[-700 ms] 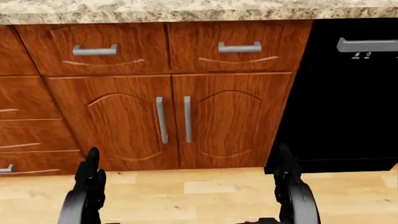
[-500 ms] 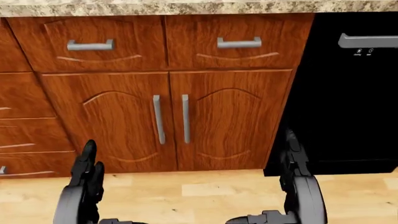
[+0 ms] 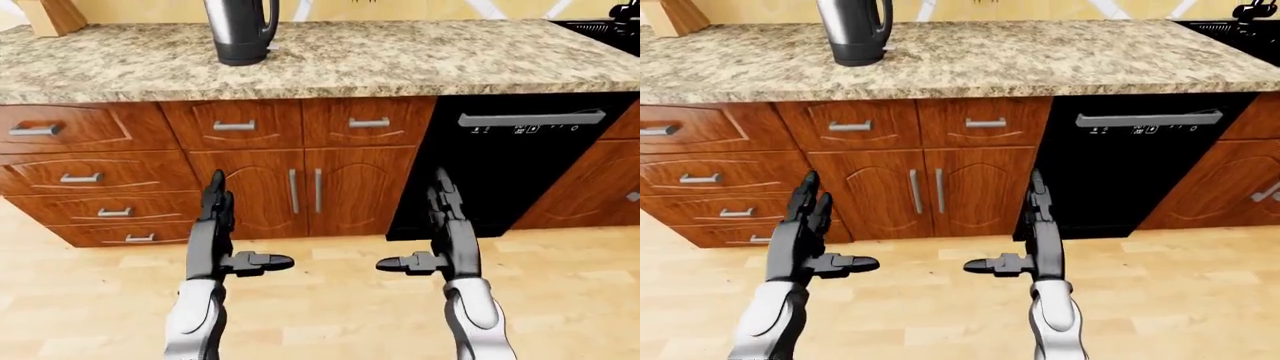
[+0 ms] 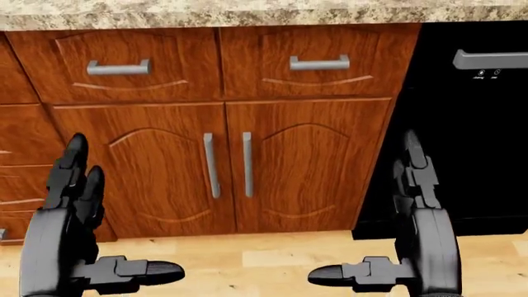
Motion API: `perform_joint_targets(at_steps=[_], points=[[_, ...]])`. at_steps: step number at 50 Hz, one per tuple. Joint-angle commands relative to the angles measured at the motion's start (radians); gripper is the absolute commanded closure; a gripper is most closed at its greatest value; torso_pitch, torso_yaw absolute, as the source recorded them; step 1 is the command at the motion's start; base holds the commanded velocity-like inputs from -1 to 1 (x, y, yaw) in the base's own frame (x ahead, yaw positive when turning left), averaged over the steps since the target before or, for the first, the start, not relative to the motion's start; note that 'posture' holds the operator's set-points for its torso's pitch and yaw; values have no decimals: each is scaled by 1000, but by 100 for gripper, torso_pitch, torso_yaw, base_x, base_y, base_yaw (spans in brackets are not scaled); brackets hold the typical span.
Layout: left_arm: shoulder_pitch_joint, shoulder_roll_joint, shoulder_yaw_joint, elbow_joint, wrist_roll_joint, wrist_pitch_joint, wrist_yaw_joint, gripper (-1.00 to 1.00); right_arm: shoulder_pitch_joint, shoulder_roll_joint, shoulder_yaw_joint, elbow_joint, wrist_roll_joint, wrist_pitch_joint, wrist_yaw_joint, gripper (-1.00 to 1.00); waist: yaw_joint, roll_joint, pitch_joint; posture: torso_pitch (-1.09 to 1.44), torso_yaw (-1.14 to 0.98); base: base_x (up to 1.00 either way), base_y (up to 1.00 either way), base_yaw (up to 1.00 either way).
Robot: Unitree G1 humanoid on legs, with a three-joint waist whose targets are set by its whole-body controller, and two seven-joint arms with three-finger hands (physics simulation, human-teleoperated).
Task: Press down the lever to turn on the electric kettle.
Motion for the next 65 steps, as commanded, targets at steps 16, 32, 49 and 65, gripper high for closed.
perform_joint_targets(at_steps=[16,32,49,65], points=[[-59,35,86,-222,-7,125,-16,-100,-53,-18,-29,-189,-50,63,9,-100,0,0,-6,0,0,0,0,0],[-95,58,113,-258,-5,169,-29,-100,-63,-22,-36,-204,-94,93,-5,-100,-1,36,13,0,0,0,6,0],[-74,49,110,-233,6,117,-35,-100,-62,-18,-35,-202,-106,95,-8,-100,-4,-1,21,0,0,0,13,0],[-71,48,110,-232,1,113,-35,-100,-61,-20,-36,-195,-94,100,-15,-100,4,0,15,0,0,0,6,8]])
